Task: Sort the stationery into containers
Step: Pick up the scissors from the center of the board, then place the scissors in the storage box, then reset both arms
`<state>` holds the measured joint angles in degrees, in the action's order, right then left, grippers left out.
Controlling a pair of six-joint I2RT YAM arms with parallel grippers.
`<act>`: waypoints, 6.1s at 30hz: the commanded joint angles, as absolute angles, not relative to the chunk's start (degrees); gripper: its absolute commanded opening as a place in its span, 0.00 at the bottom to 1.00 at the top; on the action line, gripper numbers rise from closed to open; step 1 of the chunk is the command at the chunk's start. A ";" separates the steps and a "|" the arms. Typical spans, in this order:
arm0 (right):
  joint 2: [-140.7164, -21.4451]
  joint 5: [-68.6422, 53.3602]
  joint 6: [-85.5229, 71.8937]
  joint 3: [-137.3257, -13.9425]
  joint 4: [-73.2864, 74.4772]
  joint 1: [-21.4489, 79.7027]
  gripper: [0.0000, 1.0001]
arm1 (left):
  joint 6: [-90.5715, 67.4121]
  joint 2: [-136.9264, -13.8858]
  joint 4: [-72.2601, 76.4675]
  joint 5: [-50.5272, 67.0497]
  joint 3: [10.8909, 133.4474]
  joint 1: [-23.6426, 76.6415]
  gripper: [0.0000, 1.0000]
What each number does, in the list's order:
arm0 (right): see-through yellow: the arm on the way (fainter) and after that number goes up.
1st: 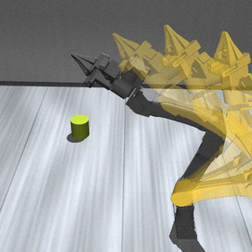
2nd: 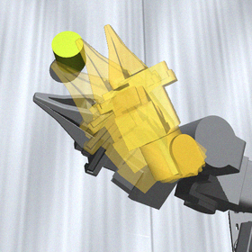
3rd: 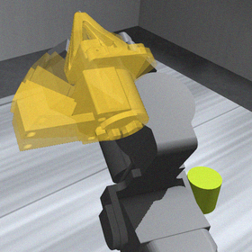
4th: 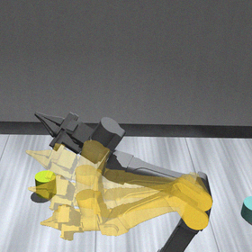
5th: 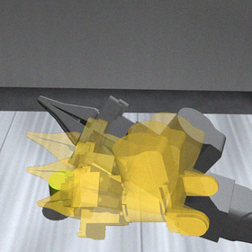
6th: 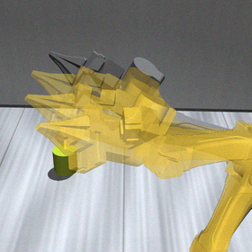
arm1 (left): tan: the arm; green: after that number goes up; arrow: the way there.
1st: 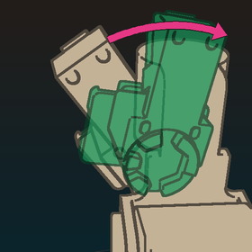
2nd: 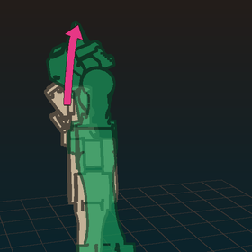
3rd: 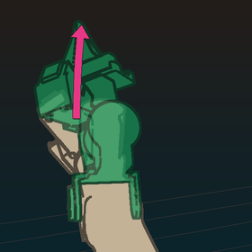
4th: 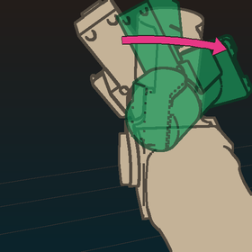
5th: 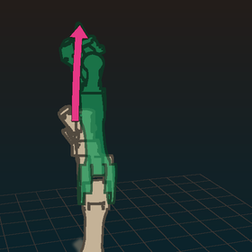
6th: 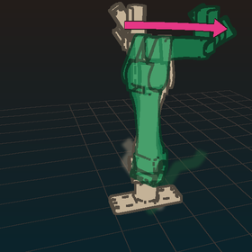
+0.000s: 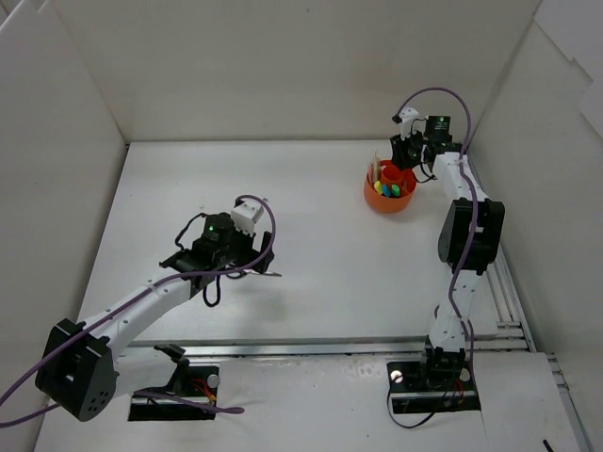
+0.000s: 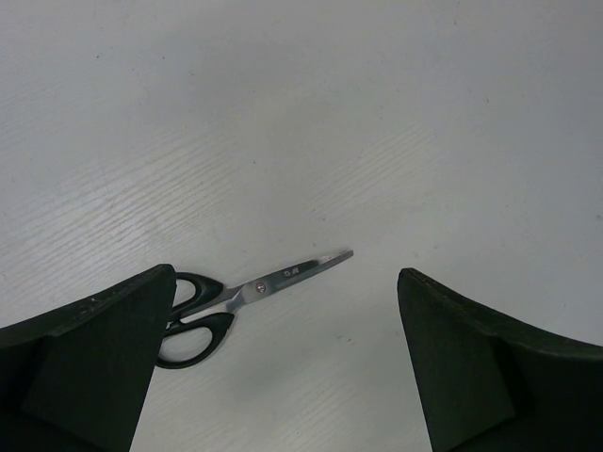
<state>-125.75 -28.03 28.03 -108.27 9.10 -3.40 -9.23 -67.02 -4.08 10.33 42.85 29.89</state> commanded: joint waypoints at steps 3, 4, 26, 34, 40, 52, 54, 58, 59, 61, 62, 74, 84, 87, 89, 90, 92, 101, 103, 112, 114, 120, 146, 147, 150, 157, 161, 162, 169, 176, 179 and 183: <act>-117.78 -30.15 24.88 -108.19 10.46 -3.78 0.34 | -10.72 -65.40 -2.55 10.81 45.97 29.53 1.00; -117.25 -29.97 24.35 -108.28 10.46 -3.78 0.35 | -12.03 -65.22 -3.59 9.59 46.14 29.53 1.00; -92.74 -7.30 0.90 -93.35 8.35 3.60 0.98 | -52.82 -69.24 -28.74 -6.32 42.53 14.24 0.98; -84.30 -3.25 -8.17 -82.90 7.21 4.48 0.98 | -52.82 -77.33 -29.01 -9.76 45.97 15.38 0.90; -81.39 -2.20 -9.23 -79.37 6.59 4.83 0.98 | -52.12 -80.76 -25.31 -8.26 46.84 17.05 0.90; -79.90 -1.32 -9.23 -78.05 6.42 4.92 0.98 | -52.47 -86.39 -27.33 -12.39 49.66 21.00 0.44; -79.02 -2.10 -9.23 -77.26 6.42 4.75 0.98 | -51.95 -87.18 -27.16 -12.57 50.53 21.53 0.35; -74.98 -4.92 -8.88 -74.10 5.71 4.75 0.98 | -48.17 -88.68 -24.70 -10.81 52.20 21.53 0.04; -74.01 -5.88 -8.96 -73.31 5.19 4.83 0.98 | -47.12 -89.03 -24.09 -10.64 53.08 21.53 0.00; -70.85 -6.59 -9.67 -70.06 3.96 4.83 0.98 | -45.80 -89.30 -23.21 -10.29 54.22 22.14 0.00; -69.88 -8.16 -9.67 -68.92 3.43 4.83 0.98 | -45.01 -89.12 -21.81 -10.28 54.40 22.15 0.00; -71.53 -53.50 -10.81 -56.95 -10.45 7.29 0.98 | -15.05 -77.79 -3.44 -0.71 55.81 30.40 0.00; -82.43 -55.21 -9.84 -62.31 -9.93 21.88 0.98 | -1.94 -71.46 3.69 5.71 55.81 36.74 0.00; -86.20 -53.36 -10.63 -63.71 -10.54 24.69 0.98 | -0.79 -70.32 4.04 6.94 55.64 37.97 0.00; -87.71 -53.52 -11.42 -64.42 -11.86 25.83 0.98 | -0.44 -69.88 4.22 7.47 55.46 38.66 0.00; -89.02 -53.53 -12.56 -65.12 -12.47 26.36 0.98 | -0.27 -69.70 4.22 7.47 55.55 39.19 0.00; -90.17 -53.53 -13.53 -66.17 -14.15 27.76 0.98 | 0.00 -69.70 4.22 7.99 55.55 39.72 0.00; -95.54 -54.05 -15.38 -70.13 -14.33 31.73 0.36 | 2.02 -69.61 4.22 7.56 56.25 39.73 0.00; -95.89 -53.97 -14.86 -70.49 -13.02 31.99 0.22 | 2.20 -69.52 4.31 7.04 56.34 40.25 0.00; -93.08 -47.12 -10.55 -72.51 -7.65 31.65 0.00 | 1.41 -68.29 3.96 6.33 57.22 40.25 0.50; -91.51 -44.39 -9.93 -72.60 -7.65 30.50 0.00 | 1.14 -66.80 3.87 6.07 56.87 40.25 0.70; -87.46 -31.49 -6.78 -73.91 -7.56 22.95 0.00 | -3.95 -60.65 1.76 0.26 53.01 39.20 1.00; -100.28 -8.78 11.96 -75.50 -51.41 5.19 0.00 | -27.69 -64.94 -6.42 5.53 47.10 15.12 0.99; -100.81 -10.18 11.08 -75.06 -51.85 4.92 0.00 | -27.60 -65.65 -6.33 5.89 47.20 15.12 1.00; -101.86 -11.08 10.81 -73.74 -54.13 4.57 0.00 | -27.34 -66.44 -5.89 6.42 47.37 14.60 1.00; -102.57 -11.78 4.93 -67.95 -59.14 3.52 0.00 | -27.25 -65.83 -6.06 6.24 46.93 14.59 0.99; -103.62 -11.43 1.33 -65.22 -60.91 3.52 0.03 | -27.25 -64.43 -6.15 5.89 46.14 14.06 1.00; -103.62 -11.34 0.97 -64.95 -61.26 3.60 0.04 | -27.25 -64.08 -6.24 5.89 45.97 14.06 1.00; -99.85 -8.97 -2.37 -62.76 -63.28 3.52 0.54 | -27.16 -59.51 -6.42 5.36 43.42 14.06 0.99; -91.16 -4.42 -3.60 -58.81 -63.11 3.52 0.98 | -27.77 -55.55 -6.94 7.03 41.93 14.06 0.99; -85.01 2.26 -5.53 -54.51 -62.67 3.52 0.98 | -27.95 -52.65 -7.21 7.47 41.05 14.06 1.00; -72.18 8.95 -10.01 -48.26 -53.55 3.60 0.98 | -28.82 -49.14 -7.73 8.17 39.12 14.06 1.00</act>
